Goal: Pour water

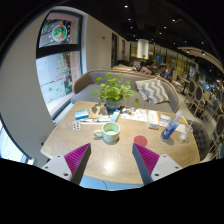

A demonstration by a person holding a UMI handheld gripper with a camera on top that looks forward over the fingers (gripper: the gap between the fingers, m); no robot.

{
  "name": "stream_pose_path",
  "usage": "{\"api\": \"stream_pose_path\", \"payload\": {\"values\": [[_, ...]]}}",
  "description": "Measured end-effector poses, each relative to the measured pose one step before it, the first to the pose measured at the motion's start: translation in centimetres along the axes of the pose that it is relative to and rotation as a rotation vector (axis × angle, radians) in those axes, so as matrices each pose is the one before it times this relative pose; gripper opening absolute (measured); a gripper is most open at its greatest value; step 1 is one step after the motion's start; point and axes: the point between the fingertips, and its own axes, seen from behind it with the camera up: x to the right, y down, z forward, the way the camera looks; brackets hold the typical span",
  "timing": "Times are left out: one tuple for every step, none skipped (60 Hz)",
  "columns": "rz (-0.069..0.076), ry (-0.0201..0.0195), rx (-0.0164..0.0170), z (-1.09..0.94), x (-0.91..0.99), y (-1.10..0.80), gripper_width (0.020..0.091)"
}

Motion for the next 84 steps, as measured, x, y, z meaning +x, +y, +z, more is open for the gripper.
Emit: {"api": "stream_pose_path", "payload": {"values": [[0.0041,0.00341,0.00380,0.497,0.384,0.482,0.0854],[0.0041,0.00501,0.00018,0.083,0.355,0.036,0.0854],[0.0050,0.00248,0.00047,0.272,0.859,0.101,0.0854],[0.0041,0.00410,-0.00380,-0.269,0.373,-0.388,0.0853],[0.0046,0.00202,0.00006,0.234,0.607,0.071,0.0854],[0.0053,-0.00041,0.00470,0.723,0.847,0.505,0.0854],[0.0052,0.00650,-0.00336,-0.583,-1.099,-0.404,0.0854],[0.0045,-0.00060,0.00385,0.716,1.967,0.284,0.0856],[0.0038,0.00247,-0.00036,0.199,0.901,-0.084,0.0855],[0.0036,0.00305,0.00027,0.263,0.742,0.014,0.0855],[0.0030,0.00287,0.00127,0.400,0.666,0.215,0.0855],[0.0026,0.00220,-0.00029,0.217,0.779,-0.092,0.0856],[0.0024,0.00234,0.00209,0.328,0.719,0.032,0.0856],[0.0023,0.00261,0.00233,0.299,0.749,0.018,0.0857],[0.0024,0.00304,0.00226,0.315,0.765,0.059,0.0858],[0.0019,0.00387,0.00115,0.333,0.793,0.080,0.0857],[0.0019,0.00445,0.00150,0.348,0.811,0.092,0.0858],[0.0016,0.00360,0.00296,0.422,0.825,0.055,0.0857],[0.0010,0.00342,0.00349,0.381,0.789,0.060,0.0858],[0.0002,0.00410,0.00329,0.406,0.896,0.069,0.0856],[0.0000,0.00494,0.00276,0.425,0.936,0.096,0.0857],[-0.0004,0.00561,0.00157,0.472,0.922,0.124,0.0857],[-0.0012,0.00555,0.00080,0.508,0.946,0.131,0.0856],[-0.0013,0.00518,0.00061,0.523,0.958,0.159,0.0856],[-0.0015,0.00543,0.00062,0.572,0.970,0.132,0.0856],[-0.0010,0.00595,0.00055,0.561,0.976,0.166,0.0856],[-0.0014,0.00619,-0.00026,0.560,0.985,0.181,0.0857],[-0.0015,0.00625,-0.00156,0.613,0.968,0.181,0.0856],[-0.0010,0.00570,-0.00152,0.636,0.989,0.176,0.0856],[0.0004,0.00529,-0.00019,0.649,0.913,0.128,0.0858],[0.0017,0.00369,0.00189,0.586,0.911,0.115,0.0858],[0.0027,0.00356,0.00448,0.721,0.896,0.040,0.0859],[0.0028,0.00374,0.00479,0.848,0.828,0.016,0.0859],[0.0023,0.00286,0.00106,0.727,0.878,0.121,0.0858],[0.0030,0.00416,-0.00006,0.775,0.830,0.104,0.0858],[0.0038,0.00472,0.00034,0.850,0.809,0.110,0.0860],[0.0043,0.00440,0.00213,0.929,0.729,0.025,0.0859],[0.0048,0.00266,0.00330,0.795,0.692,0.022,0.0861],[0.0043,0.00153,0.00447,0.813,0.640,-0.001,0.0861],[0.0044,0.00191,0.00281,0.753,0.698,0.042,0.0858],[0.0039,0.00288,0.00227,0.791,0.617,0.017,0.0860],[0.0033,0.00221,0.00340,0.927,0.514,-0.048,0.0861],[0.0024,0.00022,0.00362,0.795,0.501,-0.035,0.0861],[0.0026,-0.00031,0.00326,0.783,0.445,-0.003,0.0859],[0.0029,-0.00029,0.00184,0.784,0.382,-0.030,0.0859],[0.0031,-0.00148,0.00058,0.707,0.359,0.042,0.0859],[0.0031,-0.00109,0.00305,0.849,0.258,-0.078,0.0858],[0.0025,-0.00205,0.00328,0.743,0.240,-0.085,0.0859],[0.0020,-0.00209,0.00242,0.738,0.196,-0.059,0.0858],[0.0010,-0.00284,0.00179,0.726,0.141,-0.064,0.0859],[0.0004,-0.00349,0.00222,0.678,0.098,-0.067,0.0859],[-0.0002,-0.00268,0.00374,0.668,0.099,-0.094,0.0858],[-0.0005,-0.00251,0.00459,0.621,0.062,-0.120,0.0859],[-0.0005,-0.00294,0.00483,0.570,0.039,-0.120,0.0859],[-0.0011,-0.00412,0.00476,0.612,-0.038,-0.108,0.0858],[-0.0021,-0.00508,0.00424,0.584,-0.075,-0.106,0.0857],[-0.0026,-0.00388,0.00314,0.522,-0.044,-0.051,0.0857],[-0.0027,0.00048,0.00130,0.439,-0.122,0.005,0.0853],[-0.0022,-0.00042,0.00214,0.457,-0.004,-0.075,0.0843],[-0.0017,-0.00163,0.00350,0.414,-0.052,-0.082,0.0834],[-0.0017,-0.00165,0.00624,0.381,-0.054,-0.170,0.0811],[-0.0024,-0.00302,0.00728,0.370,-0.116,-0.153,0.0780],[-0.0026,-0.00414,0.00521,0.320,-0.141,-0.115,0.0739],[-0.0016,-0.00287,0.00312,0.267,-0.094,-0.057,0.0688],[0.0000,-0.00053,0.00298,0.605,0.286,-0.225,0.0638],[0.0004,0.00707,0.00485,-0.005,-0.010,0.012,0.0583],[-0.0001,0.01324,0.00740,0.036,0.208,-0.155,0.0535],[0.0029,0.00231,0.00895,0.047,-0.055,-0.185,0.0512],[0.0054,0.00386,0.00355,0.033,0.000,-0.051,0.0513],[0.0043,0.00063,0.00412,0.119,-0.092,0.003,0.0504],[0.0029,-0.00154,0.00402,0.033,-0.071,-0.049,0.0487],[0.0026,-0.00267,0.00307,0.008,-0.081,-0.030,0.0484],[0.0017,0.00030,0.00520,0.025,-0.013,-0.093,0.0469],[0.0008,0.00343,0.00026,0.004,0.059,0.020,0.0462],[0.0023,0.00351,0.00086,-0.017,0.043,0.008,0.0458],[0.0007,0.00250,0.00255,0.004,0.010,-0.047,0.0422],[-0.0018,0.00330,-0.00139,-0.019,0.034,0.053,0.0414],[-0.0012,0.00421,0.00176,0.067,-0.002,-0.014,0.0407],[-0.0040,0.00320,0.00139,-0.020,-0.032,-0.035,0.0387],[-0.0039,0.00309,-0.00034,-0.007,-0.017,0.007,0.0387],[-0.0044,0.00389,-0.00058,-0.004,-0.023,-0.030,0.0385],[-0.0048,0.00199,-0.00080,0.043,-0.082,-0.041,0.0354],[-0.0048,0.00332,-0.00221,0.026,-0.031,-0.016,0.0353],[-0.0064,0.00756,-0.00318,0.002,0.029,-0.006,0.0352]]}}
